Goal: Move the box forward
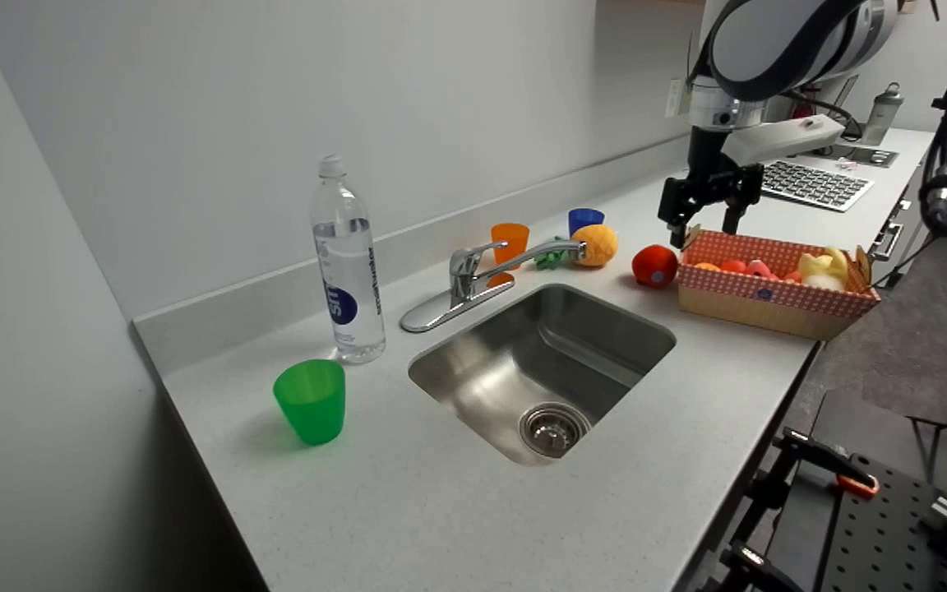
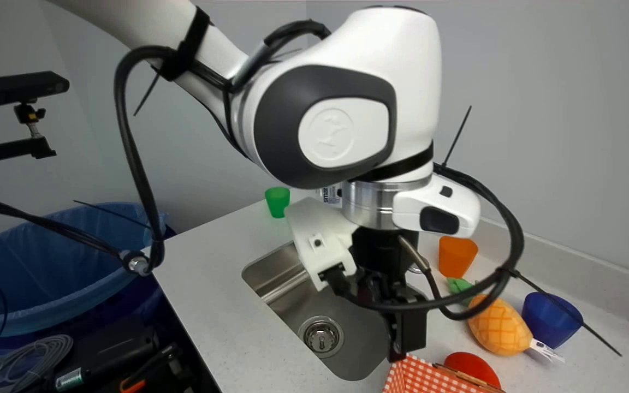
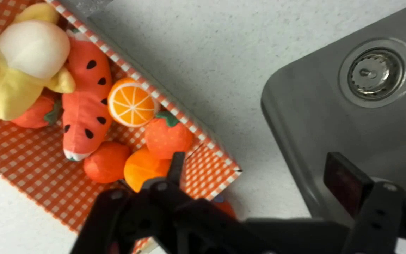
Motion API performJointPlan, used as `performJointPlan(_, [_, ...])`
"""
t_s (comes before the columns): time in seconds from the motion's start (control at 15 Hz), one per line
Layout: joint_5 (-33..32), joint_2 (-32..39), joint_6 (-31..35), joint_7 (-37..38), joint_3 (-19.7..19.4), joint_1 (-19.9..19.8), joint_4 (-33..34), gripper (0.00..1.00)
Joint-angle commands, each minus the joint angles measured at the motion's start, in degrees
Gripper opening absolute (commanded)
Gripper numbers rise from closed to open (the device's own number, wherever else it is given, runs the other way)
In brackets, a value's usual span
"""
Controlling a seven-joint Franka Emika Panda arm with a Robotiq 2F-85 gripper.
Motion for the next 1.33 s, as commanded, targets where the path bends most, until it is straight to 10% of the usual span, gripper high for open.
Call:
performJointPlan(0.0, [-3.19, 6.88, -0.11, -5.11, -2.07, -0.50, 4.78, 1.00])
performJointPlan(0.73, [-9.66, 14.77, 4.57, -6.07, -5.86, -0.10, 5.53, 0.99])
performJointPlan(1.27, [-7.52, 15.63, 4.64, -4.73, -5.98, 0.15, 7.54, 0.30])
